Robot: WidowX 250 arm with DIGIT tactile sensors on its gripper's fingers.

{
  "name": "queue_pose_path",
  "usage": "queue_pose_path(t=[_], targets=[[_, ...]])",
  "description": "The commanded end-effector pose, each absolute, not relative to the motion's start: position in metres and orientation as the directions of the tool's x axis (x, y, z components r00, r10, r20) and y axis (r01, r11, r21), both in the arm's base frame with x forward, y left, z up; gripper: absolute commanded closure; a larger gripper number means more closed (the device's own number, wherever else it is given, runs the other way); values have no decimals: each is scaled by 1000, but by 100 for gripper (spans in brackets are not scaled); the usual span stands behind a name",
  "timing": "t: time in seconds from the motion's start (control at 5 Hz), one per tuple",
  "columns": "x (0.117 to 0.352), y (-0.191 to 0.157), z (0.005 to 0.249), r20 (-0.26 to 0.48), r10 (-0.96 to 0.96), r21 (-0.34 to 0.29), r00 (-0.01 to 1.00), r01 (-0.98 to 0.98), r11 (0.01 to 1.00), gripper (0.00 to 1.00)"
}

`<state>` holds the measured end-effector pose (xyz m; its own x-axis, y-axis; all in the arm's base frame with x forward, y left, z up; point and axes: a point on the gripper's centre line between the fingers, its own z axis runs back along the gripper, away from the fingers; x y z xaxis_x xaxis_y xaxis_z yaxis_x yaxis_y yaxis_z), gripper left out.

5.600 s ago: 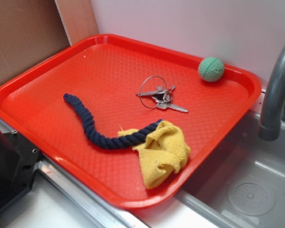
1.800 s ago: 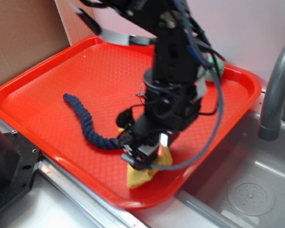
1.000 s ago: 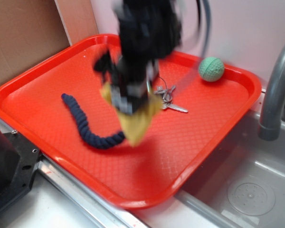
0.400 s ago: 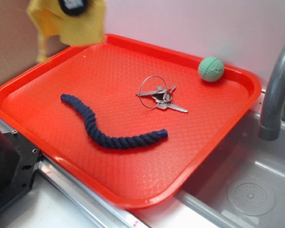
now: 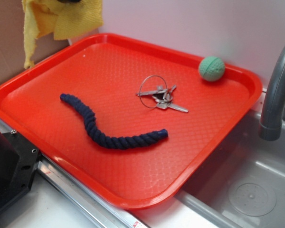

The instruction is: Grab the yellow cloth.

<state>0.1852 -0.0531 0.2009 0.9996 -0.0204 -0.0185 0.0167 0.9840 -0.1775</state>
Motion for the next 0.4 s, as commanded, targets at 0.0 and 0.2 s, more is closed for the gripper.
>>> queue_pose_path(t=[0.0,0.2], targets=[[193,-86,202,-8,-25,-129,1000,23,991,100],[198,-89,199,-42,-55,-107,998,50,993,100]])
